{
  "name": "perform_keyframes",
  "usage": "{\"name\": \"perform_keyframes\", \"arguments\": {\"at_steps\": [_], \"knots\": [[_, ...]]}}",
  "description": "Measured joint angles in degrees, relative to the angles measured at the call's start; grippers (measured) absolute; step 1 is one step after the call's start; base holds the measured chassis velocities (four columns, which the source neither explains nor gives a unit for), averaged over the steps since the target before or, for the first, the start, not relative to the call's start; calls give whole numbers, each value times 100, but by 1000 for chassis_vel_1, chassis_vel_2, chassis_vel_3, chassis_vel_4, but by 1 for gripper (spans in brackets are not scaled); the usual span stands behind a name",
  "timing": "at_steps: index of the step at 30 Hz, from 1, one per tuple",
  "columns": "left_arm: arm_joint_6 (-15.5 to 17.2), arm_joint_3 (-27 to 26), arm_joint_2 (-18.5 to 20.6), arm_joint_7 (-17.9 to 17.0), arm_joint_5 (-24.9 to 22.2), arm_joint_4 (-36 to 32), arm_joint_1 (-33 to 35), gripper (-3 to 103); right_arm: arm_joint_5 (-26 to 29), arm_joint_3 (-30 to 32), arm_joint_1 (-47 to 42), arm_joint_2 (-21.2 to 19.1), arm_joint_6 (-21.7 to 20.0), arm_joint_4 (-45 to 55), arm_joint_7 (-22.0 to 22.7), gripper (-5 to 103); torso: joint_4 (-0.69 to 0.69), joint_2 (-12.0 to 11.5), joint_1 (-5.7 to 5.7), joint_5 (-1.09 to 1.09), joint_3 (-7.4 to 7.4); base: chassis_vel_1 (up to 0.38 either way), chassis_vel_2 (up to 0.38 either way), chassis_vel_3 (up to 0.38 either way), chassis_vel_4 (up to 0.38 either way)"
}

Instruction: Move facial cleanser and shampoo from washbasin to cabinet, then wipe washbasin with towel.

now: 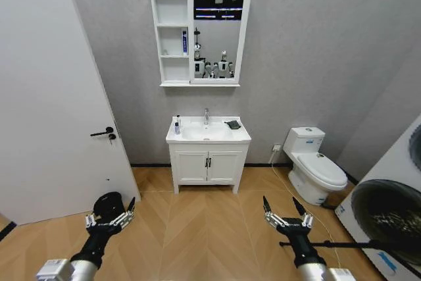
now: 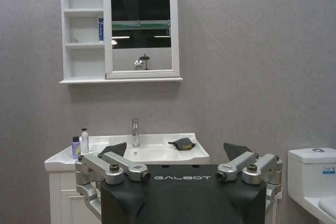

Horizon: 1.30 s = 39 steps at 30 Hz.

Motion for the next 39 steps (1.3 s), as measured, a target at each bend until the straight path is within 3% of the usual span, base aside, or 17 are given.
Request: {"name": "perform_keyframes", "arguments": {"at_steps": [12,15,21,39], "knots": [[10,-15,8,0,-57,-23,-5,101,63,-90,-26,80,-146,-73,74,100,0,0,0,0,0,0,0,0,0],[18,-14,-15,-6,-121,-49,-44,98,39,-100,-51,94,-157,-89,85,100,0,0,0,0,0,0,0,0,0],[28,6,97,-14,-138,19,-97,95,-62,-45,-120,138,-74,-96,-39,100,0,0,0,0,0,0,0,0,0],[15,112,82,-18,-73,190,-148,98,-160,-141,-109,215,17,-202,-51,100,-1,-2,4,0,1,-87,87,85,-85]]}}
